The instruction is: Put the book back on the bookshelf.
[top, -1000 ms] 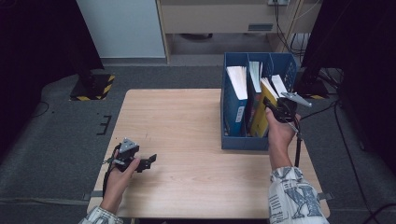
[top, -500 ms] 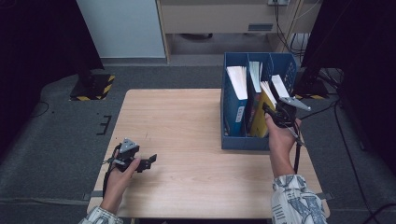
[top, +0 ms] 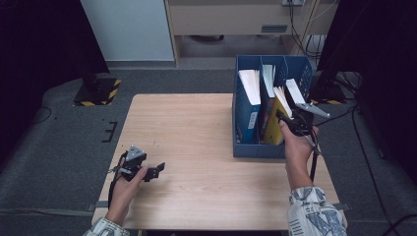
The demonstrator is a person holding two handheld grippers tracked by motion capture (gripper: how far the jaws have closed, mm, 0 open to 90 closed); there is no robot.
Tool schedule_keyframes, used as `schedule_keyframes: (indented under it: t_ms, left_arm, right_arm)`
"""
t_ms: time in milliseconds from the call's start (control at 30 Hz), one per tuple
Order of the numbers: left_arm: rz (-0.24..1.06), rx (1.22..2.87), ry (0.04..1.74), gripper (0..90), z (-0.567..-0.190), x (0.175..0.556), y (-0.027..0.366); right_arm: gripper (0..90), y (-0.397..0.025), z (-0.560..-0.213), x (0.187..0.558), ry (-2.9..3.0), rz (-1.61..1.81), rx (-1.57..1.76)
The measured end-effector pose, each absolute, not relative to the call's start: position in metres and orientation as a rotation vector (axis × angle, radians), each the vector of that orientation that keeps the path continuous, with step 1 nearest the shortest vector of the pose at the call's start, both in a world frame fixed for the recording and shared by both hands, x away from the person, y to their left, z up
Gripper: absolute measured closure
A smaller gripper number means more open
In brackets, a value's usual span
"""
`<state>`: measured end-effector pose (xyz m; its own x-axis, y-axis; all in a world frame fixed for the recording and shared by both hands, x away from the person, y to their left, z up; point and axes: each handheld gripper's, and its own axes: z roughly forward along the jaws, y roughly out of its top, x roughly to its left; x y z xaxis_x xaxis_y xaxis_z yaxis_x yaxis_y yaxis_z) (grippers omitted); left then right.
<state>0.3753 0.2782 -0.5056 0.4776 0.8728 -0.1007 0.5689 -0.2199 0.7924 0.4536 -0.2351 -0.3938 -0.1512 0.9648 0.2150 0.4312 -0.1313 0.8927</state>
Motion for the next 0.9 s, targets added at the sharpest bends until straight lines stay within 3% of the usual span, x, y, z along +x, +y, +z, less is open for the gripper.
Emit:
schedule_keyframes:
  t_ms: [433,900]
  left_arm:
    - [0.473,1.917,1.199,9.4,-0.506,0.375,0.277]
    - [0.472,1.921,1.198,9.4,-0.506,0.375,0.277]
  right_arm:
    - [67.7,-0.241,-0.383,0.453,1.551,1.329,1.635]
    - [74.5,-0.235,-0.379,0.454,1.52,1.23,1.621]
